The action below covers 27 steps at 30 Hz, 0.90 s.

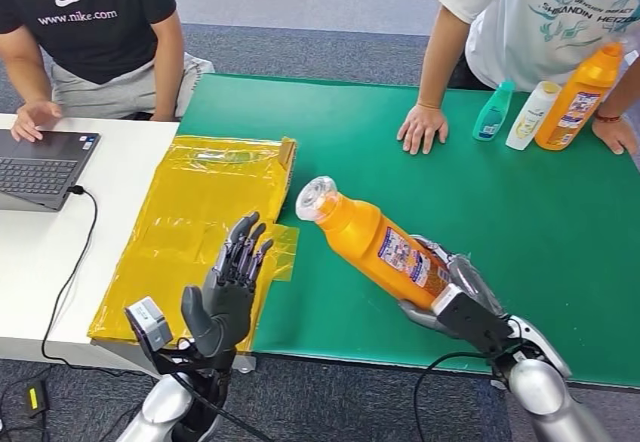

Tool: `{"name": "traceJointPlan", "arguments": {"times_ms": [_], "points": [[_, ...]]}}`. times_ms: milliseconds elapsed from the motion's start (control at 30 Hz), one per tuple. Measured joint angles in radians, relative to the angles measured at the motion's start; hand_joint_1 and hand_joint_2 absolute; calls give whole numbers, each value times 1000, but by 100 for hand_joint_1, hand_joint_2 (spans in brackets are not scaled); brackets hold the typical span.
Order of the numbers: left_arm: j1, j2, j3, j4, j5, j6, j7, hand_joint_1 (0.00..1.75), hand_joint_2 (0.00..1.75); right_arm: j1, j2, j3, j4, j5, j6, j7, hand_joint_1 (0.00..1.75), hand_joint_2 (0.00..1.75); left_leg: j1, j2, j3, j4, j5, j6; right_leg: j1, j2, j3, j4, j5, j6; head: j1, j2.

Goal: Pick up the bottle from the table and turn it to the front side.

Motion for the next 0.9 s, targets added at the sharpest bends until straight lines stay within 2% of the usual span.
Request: {"name": "traceJointPlan", "arguments": {"times_ms": [633, 900], "points": [[-23, 12, -24, -6, -9, 14, 38, 0, 0, 63, 111, 16, -2, -101, 5, -111, 175, 175, 0, 0, 0, 0, 0, 0, 0, 0, 0, 0, 0, 0, 0, 0], [-23, 13, -45, -17, -22, 24, 66, 0, 0, 83, 140, 27, 4, -116, 9, -137, 175, 175, 0, 0, 0, 0, 0, 0, 0, 0, 0, 0, 0, 0, 0, 0]]}}
